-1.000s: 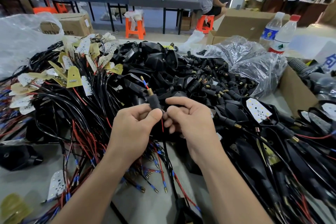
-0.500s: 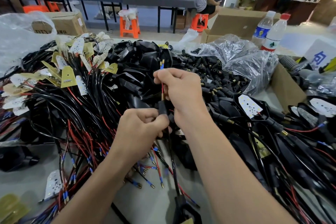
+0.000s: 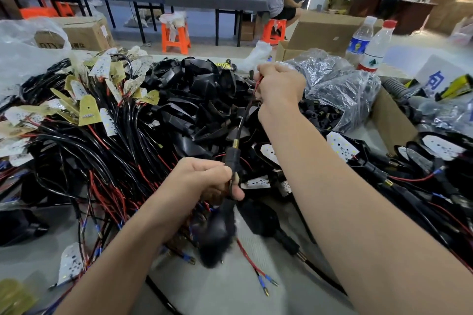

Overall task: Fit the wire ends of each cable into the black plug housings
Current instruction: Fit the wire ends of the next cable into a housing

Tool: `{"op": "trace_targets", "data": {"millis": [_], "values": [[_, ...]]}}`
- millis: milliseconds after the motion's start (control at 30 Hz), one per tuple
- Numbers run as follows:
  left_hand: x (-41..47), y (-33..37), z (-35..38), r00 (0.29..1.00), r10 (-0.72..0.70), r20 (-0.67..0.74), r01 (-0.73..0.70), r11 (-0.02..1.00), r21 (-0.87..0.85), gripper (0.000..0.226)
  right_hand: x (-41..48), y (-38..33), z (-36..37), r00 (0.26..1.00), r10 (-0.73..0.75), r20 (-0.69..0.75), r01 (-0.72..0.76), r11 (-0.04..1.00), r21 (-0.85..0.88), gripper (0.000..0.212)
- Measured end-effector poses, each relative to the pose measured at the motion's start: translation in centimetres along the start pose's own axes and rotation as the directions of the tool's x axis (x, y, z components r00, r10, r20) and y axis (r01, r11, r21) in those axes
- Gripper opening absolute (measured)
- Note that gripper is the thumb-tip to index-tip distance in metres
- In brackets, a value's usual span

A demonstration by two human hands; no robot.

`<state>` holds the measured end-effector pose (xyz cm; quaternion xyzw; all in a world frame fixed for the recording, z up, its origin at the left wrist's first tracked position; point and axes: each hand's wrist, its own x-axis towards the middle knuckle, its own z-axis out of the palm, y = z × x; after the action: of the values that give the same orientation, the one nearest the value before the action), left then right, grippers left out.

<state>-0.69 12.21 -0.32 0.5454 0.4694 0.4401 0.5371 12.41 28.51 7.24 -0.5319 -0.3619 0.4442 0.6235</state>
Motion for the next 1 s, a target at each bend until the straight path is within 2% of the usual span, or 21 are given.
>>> {"op": "trace_targets", "data": {"millis": [100,167,233,267,300,367,433,467,533,600,633,667,767,833,900,1000], "values": [[0.1,0.1,-0.7,0.995,-0.088,0.047,0.092,0.99,-0.111,0.03,1.8,0.2,-0.9,0.989,0.121,-0.079,-0.107,0.981,0.162,0.03],[0.6,0.3,-0.8,0.981,-0.19,0.05,0.196,0.926,-0.322,0.027,2.1,0.4,-1.3,0.987,0.126,-0.101,-0.104,0.974,0.202,0.031],[0.6,0.5,-0.8,0.965,-0.26,0.037,0.247,0.849,-0.468,0.026,1.5,0.7,-1.5,0.987,0.157,-0.037,-0.14,0.947,0.289,0.024],[0.5,0.4,-1.0,0.964,-0.266,0.014,0.241,0.847,-0.474,0.025,0.6,0.9,-1.5,0.98,0.192,0.053,-0.199,0.924,0.328,0.018],[0.3,0.3,-1.0,0.966,-0.257,-0.016,0.223,0.867,-0.446,0.024,-0.6,1.2,-1.6,0.961,0.214,0.177,-0.259,0.919,0.297,0.014],[-0.2,0.4,-0.8,0.97,-0.222,-0.104,0.172,0.918,-0.357,0.028,-3.8,2.3,-2.3,0.871,0.221,0.438,-0.265,0.963,0.041,0.012],[-0.1,0.7,-0.4,0.963,-0.177,-0.204,0.122,0.959,-0.254,0.031,-7.0,3.9,-3.2,0.781,0.192,0.595,-0.113,0.979,-0.168,0.014],[0.0,0.7,-0.2,0.957,-0.123,-0.264,0.085,0.985,-0.15,0.031,-8.3,4.5,-3.8,0.756,0.161,0.634,-0.043,0.979,-0.198,0.015],[0.2,0.2,0.0,0.917,0.062,-0.393,0.024,0.977,0.212,0.029,-9.8,5.2,-4.6,0.763,0.101,0.639,0.022,0.983,-0.181,0.011],[0.0,-0.6,0.4,0.85,0.273,-0.451,0.005,0.852,0.524,0.013,-10.1,5.7,-5.1,0.789,0.063,0.612,0.006,0.994,-0.11,0.012],[-0.2,-0.6,0.6,0.825,0.33,-0.459,0.01,0.803,0.595,0.009,-9.8,5.9,-5.2,0.801,0.039,0.597,-0.005,0.998,-0.059,0.015],[-0.3,-0.6,0.7,0.811,0.359,-0.461,0.012,0.779,0.627,0.02,-9.6,6.0,-5.4,0.817,0.011,0.577,-0.015,1.0,0.002,0.018],[-0.1,-0.9,0.5,0.837,0.341,-0.429,-0.032,0.812,0.583,0.049,-8.4,6.0,-6.0,0.849,-0.057,0.525,-0.032,0.987,0.159,0.024],[0.0,-1.2,0.3,0.817,0.373,-0.439,-0.035,0.793,0.609,0.052,-7.9,5.9,-6.4,0.845,-0.08,0.529,-0.04,0.976,0.213,0.022],[0.1,-1.4,0.3,0.757,0.451,-0.473,0.002,0.722,0.692,0.054,-8.0,6.1,-6.6,0.827,-0.077,0.558,-0.045,0.978,0.202,0.021],[0.1,-2.0,0.4,0.674,0.625,-0.395,0.007,0.528,0.849,0.073,-8.3,6.5,-6.9,0.796,-0.078,0.601,-0.014,0.989,0.148,0.02]]}}
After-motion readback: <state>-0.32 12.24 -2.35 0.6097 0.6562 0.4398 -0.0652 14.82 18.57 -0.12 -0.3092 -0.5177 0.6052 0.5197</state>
